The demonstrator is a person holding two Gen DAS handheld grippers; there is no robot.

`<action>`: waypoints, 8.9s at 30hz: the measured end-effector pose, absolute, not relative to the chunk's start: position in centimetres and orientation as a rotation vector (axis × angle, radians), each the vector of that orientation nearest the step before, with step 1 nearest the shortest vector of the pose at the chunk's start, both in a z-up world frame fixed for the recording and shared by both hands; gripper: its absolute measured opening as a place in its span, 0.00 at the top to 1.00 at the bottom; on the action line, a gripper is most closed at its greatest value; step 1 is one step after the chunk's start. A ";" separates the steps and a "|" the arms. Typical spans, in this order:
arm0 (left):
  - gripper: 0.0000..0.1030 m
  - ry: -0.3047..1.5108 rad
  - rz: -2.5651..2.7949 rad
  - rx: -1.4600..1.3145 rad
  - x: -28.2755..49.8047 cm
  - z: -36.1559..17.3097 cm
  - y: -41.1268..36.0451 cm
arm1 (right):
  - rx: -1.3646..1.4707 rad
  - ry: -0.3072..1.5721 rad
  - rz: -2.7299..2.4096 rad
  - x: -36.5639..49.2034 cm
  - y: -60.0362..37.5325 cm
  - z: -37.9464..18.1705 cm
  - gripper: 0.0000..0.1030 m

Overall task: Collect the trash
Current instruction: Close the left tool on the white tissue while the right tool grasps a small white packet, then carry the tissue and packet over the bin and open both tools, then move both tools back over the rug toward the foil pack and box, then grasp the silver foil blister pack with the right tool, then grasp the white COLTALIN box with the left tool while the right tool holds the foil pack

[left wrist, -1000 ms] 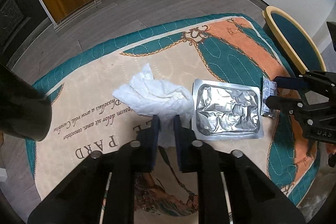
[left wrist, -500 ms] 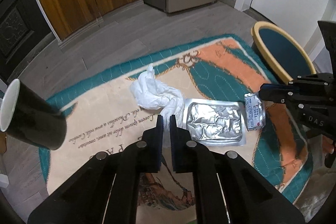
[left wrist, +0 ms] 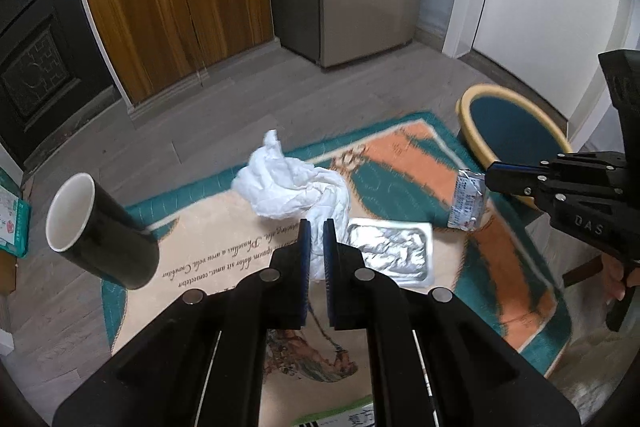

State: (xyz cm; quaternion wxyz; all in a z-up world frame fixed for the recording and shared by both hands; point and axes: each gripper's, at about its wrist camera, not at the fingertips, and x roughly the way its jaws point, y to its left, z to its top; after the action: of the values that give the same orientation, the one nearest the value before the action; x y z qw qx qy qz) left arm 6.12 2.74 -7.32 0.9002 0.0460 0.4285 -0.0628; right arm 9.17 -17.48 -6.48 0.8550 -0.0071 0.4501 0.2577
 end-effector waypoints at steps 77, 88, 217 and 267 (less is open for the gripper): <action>0.38 0.803 -0.374 0.201 8.5 -7.7 -13.0 | 0.235 0.948 0.174 15.0 -37.1 -4.0 0.30; 0.32 0.843 -0.177 0.081 4.8 -7.1 -3.0 | 0.189 0.977 0.280 13.1 -29.7 -3.6 0.13; 0.63 0.988 -0.441 0.123 -1.2 -12.9 3.1 | -0.058 1.048 0.576 6.6 -18.7 -3.7 0.31; 0.46 1.105 -0.376 0.267 -0.7 -16.9 3.6 | -0.083 1.073 0.611 6.9 -18.2 -4.2 0.31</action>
State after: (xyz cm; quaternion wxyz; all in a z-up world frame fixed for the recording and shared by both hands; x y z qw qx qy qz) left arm -0.74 3.58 -16.91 0.8260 0.1255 0.5202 -0.1771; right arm 6.86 -18.24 -4.24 0.8146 -0.0388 0.5029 0.2865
